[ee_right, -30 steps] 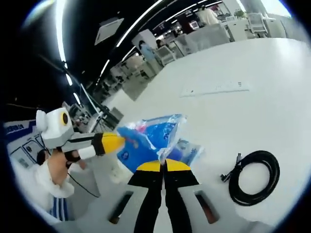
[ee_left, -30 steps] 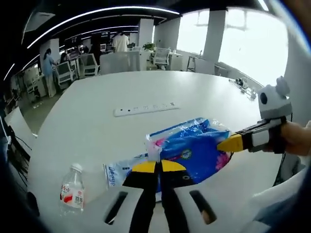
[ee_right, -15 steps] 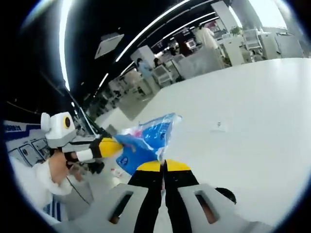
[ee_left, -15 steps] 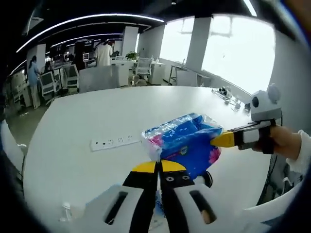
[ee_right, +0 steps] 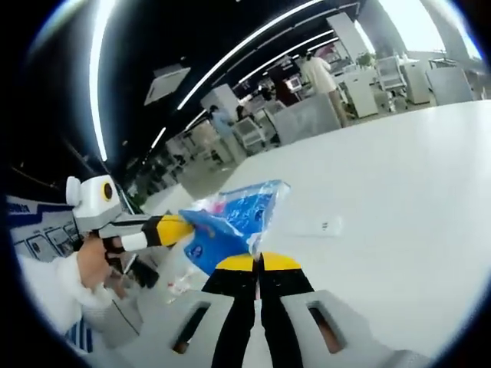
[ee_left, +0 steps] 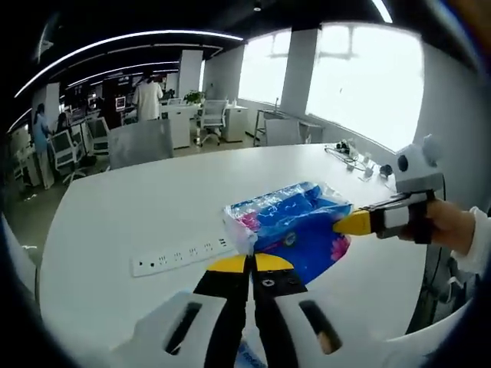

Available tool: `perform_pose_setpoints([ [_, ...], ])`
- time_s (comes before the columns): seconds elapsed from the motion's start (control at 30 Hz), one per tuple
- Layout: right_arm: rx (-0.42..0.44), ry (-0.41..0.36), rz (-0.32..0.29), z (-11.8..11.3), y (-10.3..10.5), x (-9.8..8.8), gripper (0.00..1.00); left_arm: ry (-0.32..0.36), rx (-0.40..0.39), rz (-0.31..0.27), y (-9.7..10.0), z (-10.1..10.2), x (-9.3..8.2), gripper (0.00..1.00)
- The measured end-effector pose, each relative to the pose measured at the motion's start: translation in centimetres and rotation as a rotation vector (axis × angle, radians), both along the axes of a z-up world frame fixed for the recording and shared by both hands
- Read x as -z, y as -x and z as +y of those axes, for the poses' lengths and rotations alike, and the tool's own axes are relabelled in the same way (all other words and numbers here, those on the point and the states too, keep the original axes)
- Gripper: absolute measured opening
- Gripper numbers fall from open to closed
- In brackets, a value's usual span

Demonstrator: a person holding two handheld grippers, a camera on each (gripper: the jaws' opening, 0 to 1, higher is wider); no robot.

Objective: Arrange the tabletop items into an orderly group along one side of the table until the central work area is clear of visible clutter.

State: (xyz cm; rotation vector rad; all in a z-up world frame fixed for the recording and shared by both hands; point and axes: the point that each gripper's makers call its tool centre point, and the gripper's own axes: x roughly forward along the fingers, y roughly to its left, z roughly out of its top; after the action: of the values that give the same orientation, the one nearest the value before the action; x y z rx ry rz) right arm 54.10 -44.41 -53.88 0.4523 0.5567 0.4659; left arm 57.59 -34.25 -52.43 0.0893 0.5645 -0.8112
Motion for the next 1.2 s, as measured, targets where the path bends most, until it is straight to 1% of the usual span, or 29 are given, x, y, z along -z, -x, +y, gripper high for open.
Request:
perform_pose_setpoints([
  [0.17, 0.001, 0.006, 0.041, -1.1, -0.6, 2.3, 0.00, -0.013, 0.004, 0.027, -0.3, -1.0, 2.1, 0.00],
  [0.27, 0.002, 0.007, 0.059, -1.5, -1.0, 3.5, 0.00, -0.011, 0.000, 0.041, -0.5, -1.4, 3.1, 0.00],
  [0.47, 0.002, 0.007, 0.108, -2.0, -1.5, 6.4, 0.00, -0.042, 0.013, 0.084, -1.2, -2.0, 6.3, 0.00],
  [0.53, 0.001, 0.014, 0.124, -2.2, -1.8, 7.6, 0.00, -0.052, 0.013, 0.110, -1.7, -2.2, 7.6, 0.00],
  [0.63, -0.003, 0.039, 0.137, -2.6, -2.2, 9.1, 0.00, -0.056, 0.014, 0.137, -2.0, -2.6, 8.8, 0.00],
  [0.83, 0.000, 0.041, 0.186, -3.5, -2.8, 11.8, 0.00, -0.074, 0.019, 0.191, -2.3, -3.3, 11.6, 0.00],
  [0.9, 0.000, 0.044, 0.206, -3.7, -2.8, 12.8, 0.00, -0.080, 0.021, 0.209, -2.1, -3.6, 12.6, 0.00],
  [1.0, -0.009, 0.076, 0.225, -4.0, -2.5, 14.4, 0.00, -0.100, 0.033, 0.230, -1.8, -4.0, 14.3, 0.00],
  [1.07, -0.013, 0.087, 0.248, -4.2, -2.0, 15.8, 0.00, -0.127, 0.041, 0.259, -1.3, -4.1, 16.2, 0.00],
  [1.2, -0.004, 0.085, 0.304, -4.7, -1.2, 18.4, 0.00, -0.124, 0.028, 0.306, -0.8, -4.4, 17.9, 0.00],
])
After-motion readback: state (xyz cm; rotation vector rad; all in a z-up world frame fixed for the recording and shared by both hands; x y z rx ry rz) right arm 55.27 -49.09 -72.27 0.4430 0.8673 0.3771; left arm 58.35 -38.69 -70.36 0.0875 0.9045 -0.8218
